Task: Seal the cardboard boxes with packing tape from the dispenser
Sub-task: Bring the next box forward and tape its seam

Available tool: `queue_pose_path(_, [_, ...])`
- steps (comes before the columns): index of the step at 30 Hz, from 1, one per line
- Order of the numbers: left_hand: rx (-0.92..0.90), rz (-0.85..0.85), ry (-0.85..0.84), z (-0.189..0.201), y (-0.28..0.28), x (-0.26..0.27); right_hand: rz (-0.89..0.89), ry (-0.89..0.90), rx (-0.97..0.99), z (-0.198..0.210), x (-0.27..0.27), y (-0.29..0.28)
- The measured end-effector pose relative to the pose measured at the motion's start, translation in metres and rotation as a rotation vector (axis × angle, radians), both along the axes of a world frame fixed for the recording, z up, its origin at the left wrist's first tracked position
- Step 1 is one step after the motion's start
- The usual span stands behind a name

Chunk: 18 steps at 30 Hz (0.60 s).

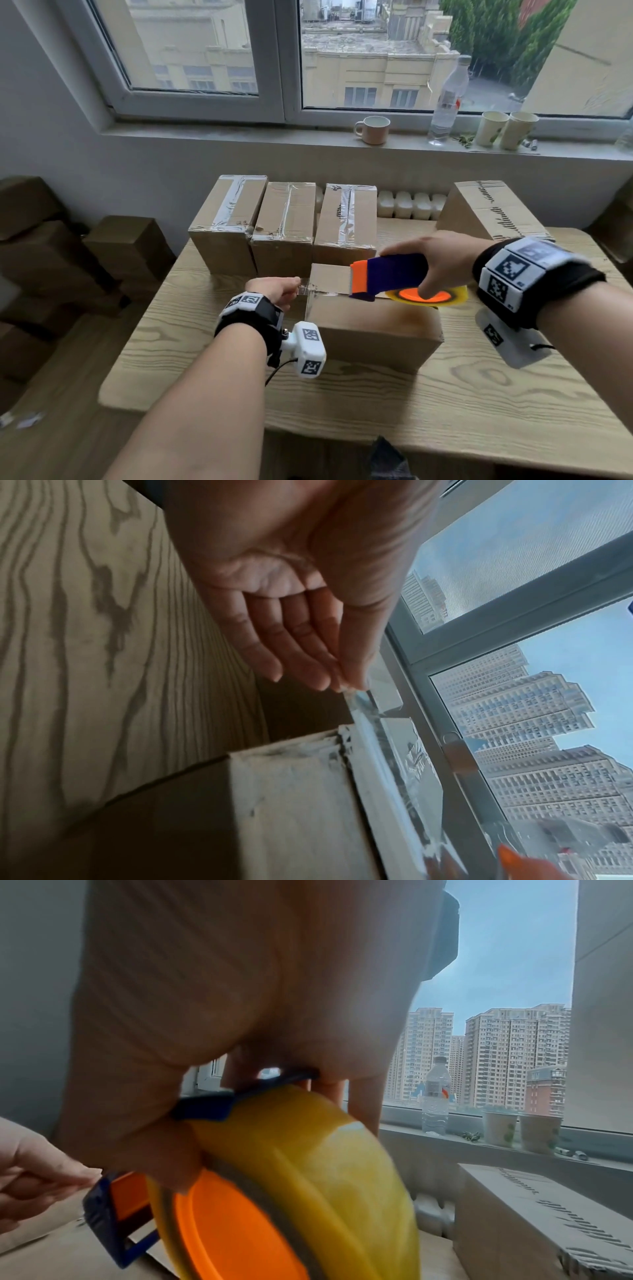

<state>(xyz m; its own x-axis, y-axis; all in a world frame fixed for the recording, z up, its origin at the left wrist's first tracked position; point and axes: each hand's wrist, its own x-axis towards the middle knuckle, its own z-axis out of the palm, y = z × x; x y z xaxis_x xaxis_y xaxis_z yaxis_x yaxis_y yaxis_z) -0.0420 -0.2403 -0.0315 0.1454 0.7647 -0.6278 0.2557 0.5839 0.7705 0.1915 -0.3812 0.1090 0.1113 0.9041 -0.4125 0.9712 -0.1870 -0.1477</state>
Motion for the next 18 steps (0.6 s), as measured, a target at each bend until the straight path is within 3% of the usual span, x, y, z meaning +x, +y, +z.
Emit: queue_pose_path(18, [0.017, 0.019, 0.076, -0.050, 0.011, 0.014, 0.068, -0.158, -0.025, -0.009, -0.015, 0.019])
